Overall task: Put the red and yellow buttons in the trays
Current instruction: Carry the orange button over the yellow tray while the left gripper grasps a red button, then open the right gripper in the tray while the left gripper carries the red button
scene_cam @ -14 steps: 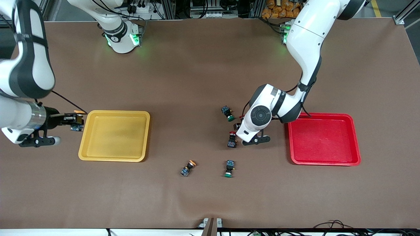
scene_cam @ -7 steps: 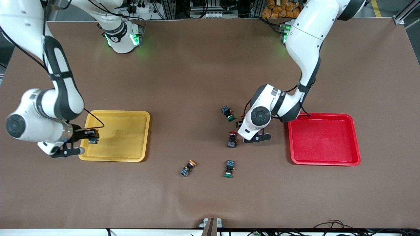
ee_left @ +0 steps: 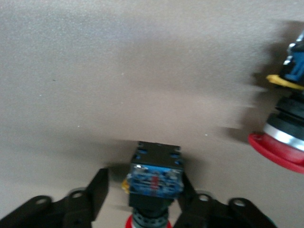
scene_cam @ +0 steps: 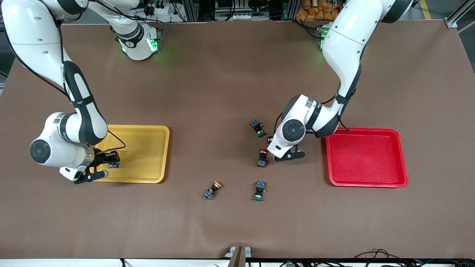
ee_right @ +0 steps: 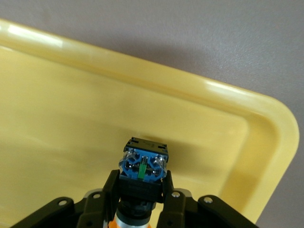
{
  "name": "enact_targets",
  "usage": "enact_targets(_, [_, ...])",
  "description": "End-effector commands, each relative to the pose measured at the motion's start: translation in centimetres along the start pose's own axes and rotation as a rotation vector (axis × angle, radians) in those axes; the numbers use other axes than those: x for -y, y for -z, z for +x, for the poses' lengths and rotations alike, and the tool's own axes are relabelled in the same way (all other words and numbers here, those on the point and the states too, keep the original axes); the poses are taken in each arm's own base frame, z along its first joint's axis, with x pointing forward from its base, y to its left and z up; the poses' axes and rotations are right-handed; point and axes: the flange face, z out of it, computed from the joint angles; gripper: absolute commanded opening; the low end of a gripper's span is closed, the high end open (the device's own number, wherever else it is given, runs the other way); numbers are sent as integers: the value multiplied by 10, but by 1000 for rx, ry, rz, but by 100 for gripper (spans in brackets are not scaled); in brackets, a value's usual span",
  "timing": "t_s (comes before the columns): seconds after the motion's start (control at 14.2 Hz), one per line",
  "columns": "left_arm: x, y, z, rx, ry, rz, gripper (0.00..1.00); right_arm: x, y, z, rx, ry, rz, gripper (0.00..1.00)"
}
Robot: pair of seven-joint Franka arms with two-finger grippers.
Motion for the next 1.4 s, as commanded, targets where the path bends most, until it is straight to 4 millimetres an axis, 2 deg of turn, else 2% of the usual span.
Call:
enact_targets(0.0, [0, 7, -1, -6, 17, -13, 29, -17, 3, -3, -4, 30, 4, 71])
enact_targets(0.07, [2, 13, 0, -14, 19, -19, 23, -16, 3, -3, -4, 25, 4, 100])
enact_targets(0.28, [19, 57, 7, -44, -14, -29, 23, -5, 16, 4, -10, -7, 1, 100])
enact_targets(0.42, [52, 99, 17, -36, -8, -28, 23, 22, 42, 20, -8, -60, 1, 100])
enact_targets(0.63, [106, 157, 24, -24, -24, -30, 21, 85, 84, 51, -7, -137, 0, 100])
enact_targets(0.77, [136, 183, 26, -18, -53, -29, 19, 135, 97, 69, -29, -215, -6, 100])
enact_targets(0.91, [172, 188, 36, 8, -97, -23, 19, 190, 95, 82, -46, -323, -12, 100])
enact_targets(0.98, [195, 191, 44, 12, -117, -21, 19, 225, 94, 92, -60, -398, -4, 100])
enact_targets(1.12, [238, 190, 60, 5, -195, 5, 20, 285, 89, 117, -117, -575, 15, 100])
enact_targets(1.19, [261, 186, 69, 1, -217, 11, 20, 309, 81, 128, -162, -646, 38, 100])
enact_targets(1.33, [292, 169, 87, -3, -251, -1, 22, 343, 63, 149, -268, -819, 114, 100])
